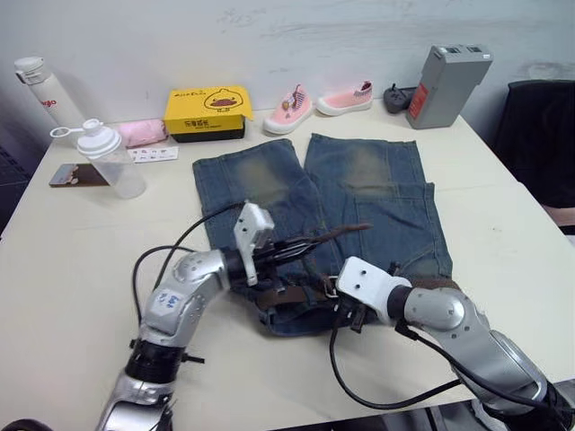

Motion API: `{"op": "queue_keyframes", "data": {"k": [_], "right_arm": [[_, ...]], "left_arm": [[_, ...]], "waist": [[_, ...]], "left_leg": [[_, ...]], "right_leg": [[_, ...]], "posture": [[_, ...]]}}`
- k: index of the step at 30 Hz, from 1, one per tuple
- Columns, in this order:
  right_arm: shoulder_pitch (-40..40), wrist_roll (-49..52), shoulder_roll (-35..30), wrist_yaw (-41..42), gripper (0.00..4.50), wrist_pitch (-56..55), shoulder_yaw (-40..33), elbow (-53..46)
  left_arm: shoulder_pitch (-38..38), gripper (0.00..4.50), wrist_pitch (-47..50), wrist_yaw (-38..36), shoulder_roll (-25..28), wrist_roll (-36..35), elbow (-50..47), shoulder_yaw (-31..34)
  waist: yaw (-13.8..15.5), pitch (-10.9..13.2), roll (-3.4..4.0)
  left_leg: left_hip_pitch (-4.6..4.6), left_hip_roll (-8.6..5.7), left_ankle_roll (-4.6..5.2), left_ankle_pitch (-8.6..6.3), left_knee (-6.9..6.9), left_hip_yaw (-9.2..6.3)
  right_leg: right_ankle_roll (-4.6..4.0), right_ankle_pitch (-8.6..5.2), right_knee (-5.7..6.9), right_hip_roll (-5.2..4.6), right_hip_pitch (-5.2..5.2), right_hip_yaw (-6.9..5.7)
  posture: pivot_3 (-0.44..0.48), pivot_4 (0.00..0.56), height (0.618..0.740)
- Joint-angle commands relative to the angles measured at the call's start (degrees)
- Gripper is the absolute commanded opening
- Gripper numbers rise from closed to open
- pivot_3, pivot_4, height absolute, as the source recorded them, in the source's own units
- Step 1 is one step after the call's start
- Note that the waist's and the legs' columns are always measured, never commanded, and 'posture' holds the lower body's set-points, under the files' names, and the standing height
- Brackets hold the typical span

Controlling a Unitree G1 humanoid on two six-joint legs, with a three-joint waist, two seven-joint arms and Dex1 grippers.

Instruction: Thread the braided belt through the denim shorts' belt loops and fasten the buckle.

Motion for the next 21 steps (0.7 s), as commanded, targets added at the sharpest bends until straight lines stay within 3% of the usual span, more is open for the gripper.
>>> {"op": "queue_keyframes", "data": {"k": [1,11,15,21], "right_arm": [[1.52,0.53,-0.35,-0.97,0.05,1.08,-1.46,1.92],[0.74,12.6,9.75,0.06,0.05,5.9,-18.67,-6.13],[3.53,12.25,4.67,-0.45,0.05,4.8,-17.82,-6.69],[5.23,12.09,3.66,-3.44,0.05,3.56,-14.65,-4.79]], "left_arm": [[2.71,0.07,-0.57,-0.05,1.96,-1.39,-4.96,2.81],[5.73,0.07,-0.38,2.26,0.29,-1.44,-7.77,1.22],[5.5,0.07,-0.63,2.12,0.18,-1.45,-7.38,1.09],[5.13,0.07,-0.83,1.8,0.29,-1.47,-7.19,1.02]], "waist": [[0.07,-0.02,-0.07],[-0.05,-0.04,-0.07],[0.06,-0.04,-0.05],[-0.16,-0.06,-0.01]], "left_leg": [[-0.02,0.0,0.0,0.0,0.01,-0.02],[-0.03,0.03,0.0,-0.03,-0.04,-0.06],[-0.04,0.01,0.05,-0.06,-0.04,-0.05],[-0.04,0.03,0.07,-0.1,-0.07,0.0]], "right_leg": [[0.0,0.0,-0.01,-0.01,0.0,-0.02],[-0.04,-0.02,0.01,0.0,-0.04,-0.02],[-0.05,-0.02,0.0,-0.01,-0.04,-0.02],[-0.11,-0.06,-0.02,0.01,-0.08,0.01]], "posture": [[0.0,0.15,0.739],[0.0,0.15,0.739],[0.0,0.15,0.739],[0.0,0.15,0.739]]}}
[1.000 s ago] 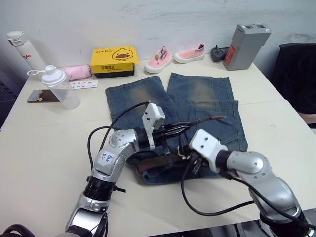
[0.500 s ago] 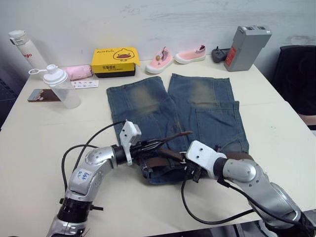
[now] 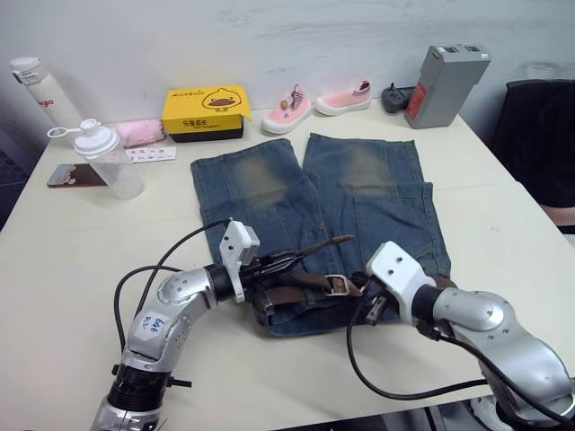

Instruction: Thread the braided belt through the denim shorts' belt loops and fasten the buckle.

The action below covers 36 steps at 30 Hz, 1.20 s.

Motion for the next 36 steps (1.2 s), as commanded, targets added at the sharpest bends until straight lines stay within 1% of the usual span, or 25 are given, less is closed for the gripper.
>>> {"op": "queue_keyframes", "data": {"k": [1,8,12,17,22,25,28,31,33,36], "right_arm": [[-0.15,-0.22,-0.17,-2.23,0.05,-1.09,1.14,-0.06],[-1.99,0.3,0.96,-4.68,0.05,-0.45,3.86,1.24],[-2.7,0.32,1.03,-5.48,0.05,0.08,6.63,1.84],[-5.51,0.42,2.65,-6.43,0.05,0.01,10.03,2.12],[-7.3,0.52,1.51,-6.06,0.05,-0.75,9.28,1.33],[-6.97,1.7,-0.94,-4.3,0.05,-0.45,7.32,0.03],[-8.28,3.99,-3.67,-1.2,0.05,-0.59,3.03,0.98],[-12.88,11.62,-4.64,5.15,0.05,2.39,-2.99,2.85],[-15.35,16.18,-6.07,9.51,0.05,3.88,-4.55,3.97],[-18.78,21.92,-8.09,14.6,0.05,6.59,-4.67,7.03]], "left_arm": [[-0.48,0.07,-0.9,-0.5,-0.03,-1.12,-1.97,0.24],[-0.44,0.07,-1.44,-0.77,0.13,-0.55,-1.46,0.04],[-0.5,0.07,-1.87,-0.62,-0.04,-0.41,-1.27,0.06],[-0.84,0.07,-2.33,-0.78,0.08,-0.19,-0.64,-0.06],[-0.84,0.07,-2.85,-1.0,0.28,0.12,-0.09,-0.31],[-0.85,0.07,-2.95,-1.2,0.48,0.1,-0.03,-0.39],[-1.24,0.07,-3.66,-1.92,0.84,0.31,0.25,-0.57],[-1.59,0.07,-4.95,-2.93,1.38,0.76,0.53,-0.61],[-1.61,0.07,-5.31,-3.48,1.74,0.79,0.54,-0.71],[-0.94,0.07,-5.37,-4.07,2.07,0.35,-0.13,-0.64]], "waist": [[0.02,-0.02,0.03],[0.05,-0.01,0.03],[0.07,-0.01,0.03],[-0.01,-0.02,0.03],[0.02,-0.02,0.03],[0.09,-0.01,0.03],[0.05,-0.01,0.03],[0.06,0.06,0.01],[0.04,0.06,0.03],[0.06,0.06,0.03]], "left_leg": [[0.01,0.0,0.0,0.0,0.0,-0.01],[-0.01,-0.01,0.01,-0.01,0.02,-0.01],[-0.01,-0.01,0.0,-0.01,0.02,-0.02],[-0.01,0.0,0.0,-0.01,0.02,-0.03],[-0.03,0.0,0.0,-0.01,0.02,-0.03],[-0.04,-0.01,0.0,-0.01,0.01,-0.04],[-0.04,0.0,0.01,-0.02,0.01,-0.04],[-0.04,0.0,0.01,-0.02,0.04,-0.02],[-0.03,0.01,0.01,-0.02,0.02,-0.03],[-0.02,0.07,0.01,-0.03,-0.04,-0.06]], "right_leg": [[-0.01,-0.01,0.0,0.0,0.0,-0.01],[-0.01,0.0,0.01,-0.01,-0.01,0.0],[-0.01,0.0,0.0,-0.01,-0.01,-0.01],[-0.01,-0.01,-0.01,-0.01,-0.03,-0.01],[-0.01,-0.01,0.0,-0.01,-0.04,-0.01],[-0.01,-0.01,-0.01,-0.02,-0.04,-0.03],[-0.01,-0.01,-0.04,-0.01,-0.04,-0.02],[-0.01,-0.01,-0.18,-0.01,-0.04,-0.02],[-0.02,-0.01,-0.18,0.0,-0.05,-0.02],[-0.06,-0.03,-0.1,0.06,-0.03,-0.06]], "posture": [[0.0,0.15,0.739],[0.0,0.15,0.739],[0.0,0.15,0.739],[0.0,0.15,0.739],[0.0,0.15,0.739],[0.0,0.15,0.739],[0.0,0.15,0.739],[0.0,0.15,0.739],[0.0,0.15,0.739],[0.0,0.15,0.739]]}}
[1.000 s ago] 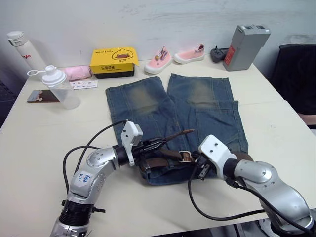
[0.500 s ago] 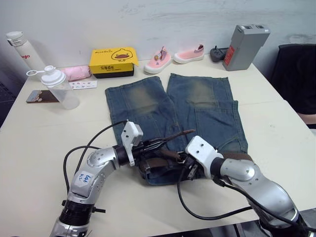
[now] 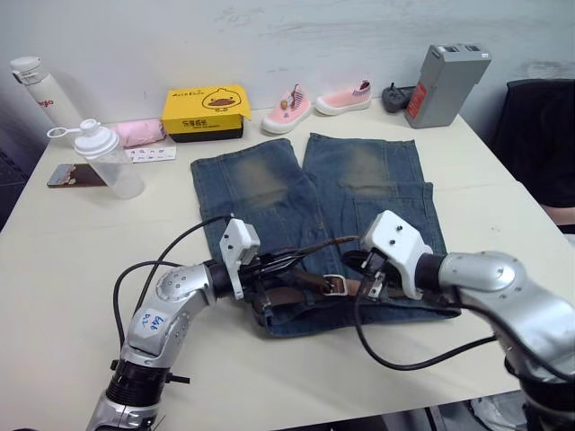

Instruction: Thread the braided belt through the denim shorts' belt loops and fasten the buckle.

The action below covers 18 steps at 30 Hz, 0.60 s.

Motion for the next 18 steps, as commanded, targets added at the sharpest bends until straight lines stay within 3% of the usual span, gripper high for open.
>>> {"op": "queue_keyframes", "data": {"k": [1,8,18], "right_arm": [[-3.59,6.91,-1.49,5.89,0.05,2.7,-0.24,3.78],[-8.09,4.93,-3.21,7.33,0.05,-2.11,7.03,13.57],[-8.61,3.44,-3.51,8.33,0.05,-6.08,12.42,16.83]], "left_arm": [[0.88,0.07,-1.27,-1.16,0.73,-0.43,-1.63,0.08],[5.39,0.07,-5.16,-0.92,1.61,1.24,-4.14,0.42],[8.24,0.07,-6.16,1.18,1.48,1.78,-5.93,0.24]], "waist": [[0.02,0.0,0.0],[0.01,0.0,0.02],[0.05,0.03,0.05]], "left_leg": [[-0.01,-0.01,0.0,0.0,0.01,-0.01],[-0.01,-0.03,0.03,-0.03,0.02,0.02],[-0.01,-0.03,-0.02,-0.03,0.04,0.03]], "right_leg": [[0.0,0.0,0.06,-0.01,0.0,-0.01],[0.0,0.0,0.05,-0.05,0.01,0.01],[0.02,0.01,0.05,-0.06,0.01,0.0]], "posture": [[0.0,0.15,0.739],[0.0,0.15,0.739],[0.0,0.15,0.739]]}}
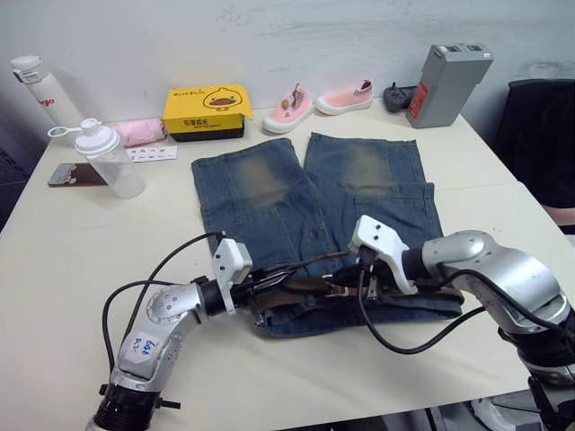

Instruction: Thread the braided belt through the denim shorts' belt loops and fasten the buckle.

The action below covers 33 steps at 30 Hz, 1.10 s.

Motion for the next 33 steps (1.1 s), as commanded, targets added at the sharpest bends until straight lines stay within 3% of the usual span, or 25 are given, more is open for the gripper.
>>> {"op": "queue_keyframes", "data": {"k": [1,15,22,33], "right_arm": [[-0.79,-0.76,-0.28,0.5,0.05,-2.08,0.67,-0.07],[-0.87,-4.19,0.43,2.81,0.05,-5.07,7.81,3.55],[-4.34,-8.19,0.51,5.4,0.05,-3.27,15.9,7.41],[-9.26,-18.77,2.71,13.07,0.05,-9.13,31.39,17.35]], "left_arm": [[0.23,0.07,-0.87,0.57,0.19,0.04,-3.1,0.18],[-0.12,0.07,-0.09,1.65,0.11,-0.24,-4.09,0.15],[-1.15,0.07,-0.37,1.95,-0.46,-0.2,-3.84,-0.28],[-13.61,0.07,0.46,0.56,-3.11,-2.19,0.77,-0.07]], "waist": [[0.03,0.0,0.01],[-0.04,0.01,0.03],[-0.08,-0.05,0.05],[-0.16,-0.72,-0.26]], "left_leg": [[0.0,0.0,0.0,0.0,0.0,0.0],[0.01,0.01,-0.03,0.0,0.0,0.01],[0.06,0.02,-0.05,-0.01,0.0,0.0],[0.12,0.03,-0.09,-0.01,0.03,-0.01]], "right_leg": [[0.0,0.0,0.0,0.0,0.0,0.0],[0.01,0.0,0.0,0.01,0.0,-0.01],[0.0,0.0,-0.04,0.03,0.04,0.0],[-0.01,-0.01,0.02,0.06,0.1,-0.03]], "posture": [[0.0,0.15,0.739],[0.0,0.15,0.739],[0.0,0.15,0.739],[0.0,0.15,0.739]]}}
